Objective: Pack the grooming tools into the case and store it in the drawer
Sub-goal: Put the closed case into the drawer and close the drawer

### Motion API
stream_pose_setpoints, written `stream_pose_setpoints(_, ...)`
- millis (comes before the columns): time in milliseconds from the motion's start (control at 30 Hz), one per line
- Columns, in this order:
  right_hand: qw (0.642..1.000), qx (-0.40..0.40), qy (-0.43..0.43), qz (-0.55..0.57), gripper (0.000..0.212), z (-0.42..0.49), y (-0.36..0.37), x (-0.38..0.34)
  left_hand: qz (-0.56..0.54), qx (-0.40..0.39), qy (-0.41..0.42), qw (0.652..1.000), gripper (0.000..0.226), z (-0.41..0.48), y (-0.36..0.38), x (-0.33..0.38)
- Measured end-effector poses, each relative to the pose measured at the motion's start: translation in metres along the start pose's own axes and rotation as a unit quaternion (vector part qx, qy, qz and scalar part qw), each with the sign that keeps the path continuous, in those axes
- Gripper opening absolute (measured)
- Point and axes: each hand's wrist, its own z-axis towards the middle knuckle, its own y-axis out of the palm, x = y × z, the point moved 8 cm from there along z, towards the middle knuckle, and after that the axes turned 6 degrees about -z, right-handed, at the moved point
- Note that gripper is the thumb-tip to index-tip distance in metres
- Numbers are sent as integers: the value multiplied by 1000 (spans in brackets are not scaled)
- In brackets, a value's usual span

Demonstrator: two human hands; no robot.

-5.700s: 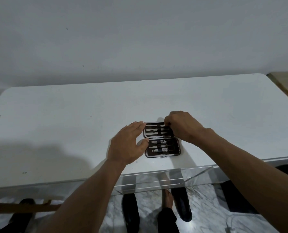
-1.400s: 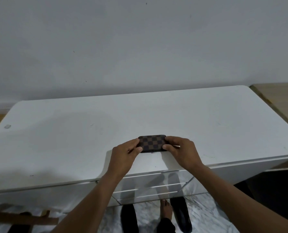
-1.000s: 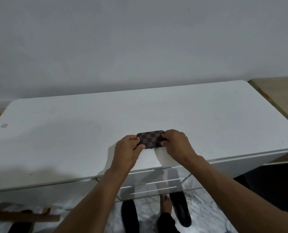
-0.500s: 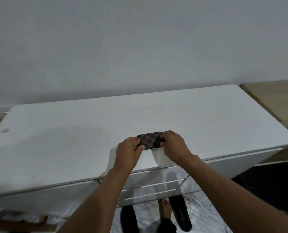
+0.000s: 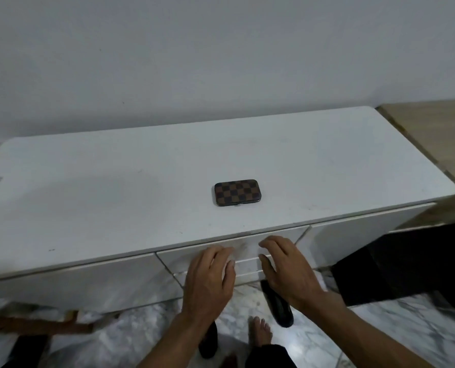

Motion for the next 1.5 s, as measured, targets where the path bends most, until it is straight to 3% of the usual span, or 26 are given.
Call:
stream_pose_setpoints(233,995,-74,21,-57,62,13,32,10,155,-119,-79,978,63,-15,21,-41)
stream_pose_setpoints(367,992,-95,36,-73,59,10,38,11,185,-125,-96,970,68,-16,24,-42)
stream_pose_setpoints(600,995,-61,28,-77,44,-2,21,3,170,-90,-121,974,63,-24,14,-24)
stream_pose_setpoints(800,980,-189,56,-29,57,-53,33,7,139,-129,-153,970,82,-72,22,-12)
stream_pose_setpoints(1200,971,-230,57,-32,60,-115,28,1,147,-218,-188,946,110,-128,18,18)
stream_pose_setpoints(1300,969,-239,55,-28,61,-122,26,-1,149,-224,-189,944,111,-134,14,24)
stream_pose_setpoints(1433,965,-255,53,-25,64,-124,20,-4,157,-242,-195,937,87,-137,10,30)
stream_pose_setpoints(1500,965,-254,52,-25,66,-120,12,-4,156,-245,-201,935,86,-136,8,32)
